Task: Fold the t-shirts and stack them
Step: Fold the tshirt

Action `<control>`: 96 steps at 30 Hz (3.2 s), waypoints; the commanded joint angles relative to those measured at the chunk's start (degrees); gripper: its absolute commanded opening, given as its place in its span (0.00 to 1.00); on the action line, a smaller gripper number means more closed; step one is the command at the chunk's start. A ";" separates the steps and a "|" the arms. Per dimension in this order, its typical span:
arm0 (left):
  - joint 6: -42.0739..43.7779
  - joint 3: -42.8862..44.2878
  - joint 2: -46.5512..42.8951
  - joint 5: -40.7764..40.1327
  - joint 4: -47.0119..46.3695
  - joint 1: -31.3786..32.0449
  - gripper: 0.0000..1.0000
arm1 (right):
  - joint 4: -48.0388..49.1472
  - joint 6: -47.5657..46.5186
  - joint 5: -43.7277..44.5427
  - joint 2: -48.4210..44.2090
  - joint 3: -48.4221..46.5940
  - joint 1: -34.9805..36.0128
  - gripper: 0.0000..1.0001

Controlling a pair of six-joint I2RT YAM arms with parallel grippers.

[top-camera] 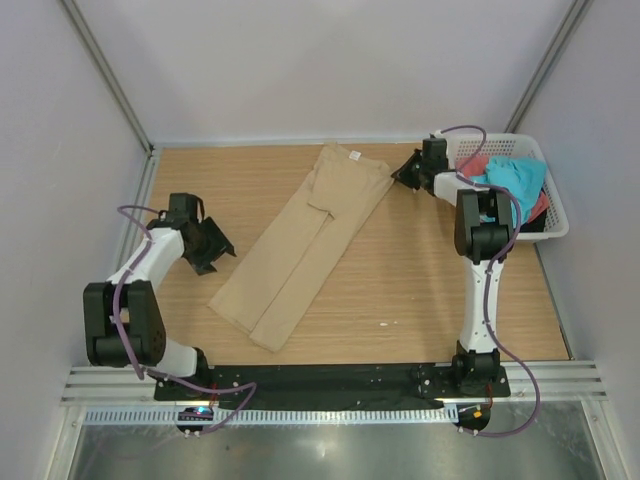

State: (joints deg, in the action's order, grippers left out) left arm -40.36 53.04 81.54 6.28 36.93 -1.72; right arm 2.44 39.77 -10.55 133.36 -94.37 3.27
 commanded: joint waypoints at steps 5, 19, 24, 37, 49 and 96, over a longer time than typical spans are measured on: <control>1.86 5.32 5.91 3.21 -2.39 1.19 0.63 | -13.05 -8.12 0.17 8.49 -18.03 -2.56 0.10; 6.25 12.87 4.85 3.04 3.75 2.86 0.64 | -22.91 3.02 4.12 -10.82 -1.04 -2.04 0.53; 8.19 18.33 6.26 0.22 4.38 2.77 0.65 | -30.73 10.04 9.83 -23.04 11.38 3.40 0.53; 7.49 14.46 6.62 5.58 0.95 2.16 0.64 | -32.75 32.73 19.40 -47.13 38.82 37.76 0.48; 7.14 13.50 6.88 8.92 0.07 1.98 0.64 | -37.07 43.20 23.29 -35.02 28.45 59.56 0.46; 7.40 0.94 -5.14 7.17 2.71 19.98 0.64 | -59.02 38.54 24.95 -47.13 47.08 67.92 0.01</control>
State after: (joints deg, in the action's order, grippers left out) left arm -33.43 56.01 80.86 15.70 38.50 12.69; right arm -42.41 79.31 10.70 89.84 -50.22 71.13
